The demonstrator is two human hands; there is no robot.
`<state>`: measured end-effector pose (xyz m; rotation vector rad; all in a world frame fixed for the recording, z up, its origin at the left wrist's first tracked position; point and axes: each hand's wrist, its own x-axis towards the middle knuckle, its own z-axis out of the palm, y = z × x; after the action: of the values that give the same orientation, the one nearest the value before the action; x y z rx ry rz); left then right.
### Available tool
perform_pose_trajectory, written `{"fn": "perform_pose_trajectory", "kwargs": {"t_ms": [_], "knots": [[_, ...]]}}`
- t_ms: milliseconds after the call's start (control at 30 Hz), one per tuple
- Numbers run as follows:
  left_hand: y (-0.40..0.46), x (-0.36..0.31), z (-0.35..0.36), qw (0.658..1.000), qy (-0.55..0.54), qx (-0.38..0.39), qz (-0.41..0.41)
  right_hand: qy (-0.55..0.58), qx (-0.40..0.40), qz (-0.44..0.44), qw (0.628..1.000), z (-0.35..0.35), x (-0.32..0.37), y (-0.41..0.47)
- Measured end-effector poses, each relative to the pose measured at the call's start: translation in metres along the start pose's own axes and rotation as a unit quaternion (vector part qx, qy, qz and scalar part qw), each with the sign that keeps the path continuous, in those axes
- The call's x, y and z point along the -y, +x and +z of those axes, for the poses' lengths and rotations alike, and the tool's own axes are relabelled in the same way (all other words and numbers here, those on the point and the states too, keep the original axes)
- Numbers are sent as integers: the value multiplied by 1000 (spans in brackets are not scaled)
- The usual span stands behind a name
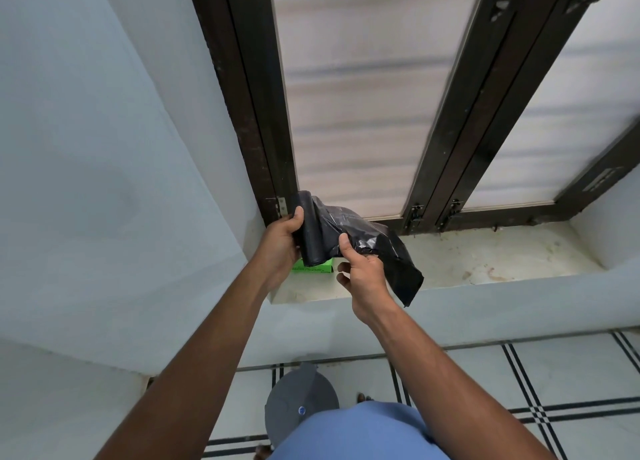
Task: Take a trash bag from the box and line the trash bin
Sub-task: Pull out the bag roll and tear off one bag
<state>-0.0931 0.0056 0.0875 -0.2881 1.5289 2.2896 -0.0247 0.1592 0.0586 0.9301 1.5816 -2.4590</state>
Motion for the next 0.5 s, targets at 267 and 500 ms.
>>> {"fn": "perform_pose_trajectory", "kwargs": {"t_ms": [267,500], "knots": [[-2,-5,3,1000,28,-3,-2,6,-35,6,999,4,0,2],[4,-10,-2,997,-41,-57,-34,26,-75,8,997,-3,4,5]]}}
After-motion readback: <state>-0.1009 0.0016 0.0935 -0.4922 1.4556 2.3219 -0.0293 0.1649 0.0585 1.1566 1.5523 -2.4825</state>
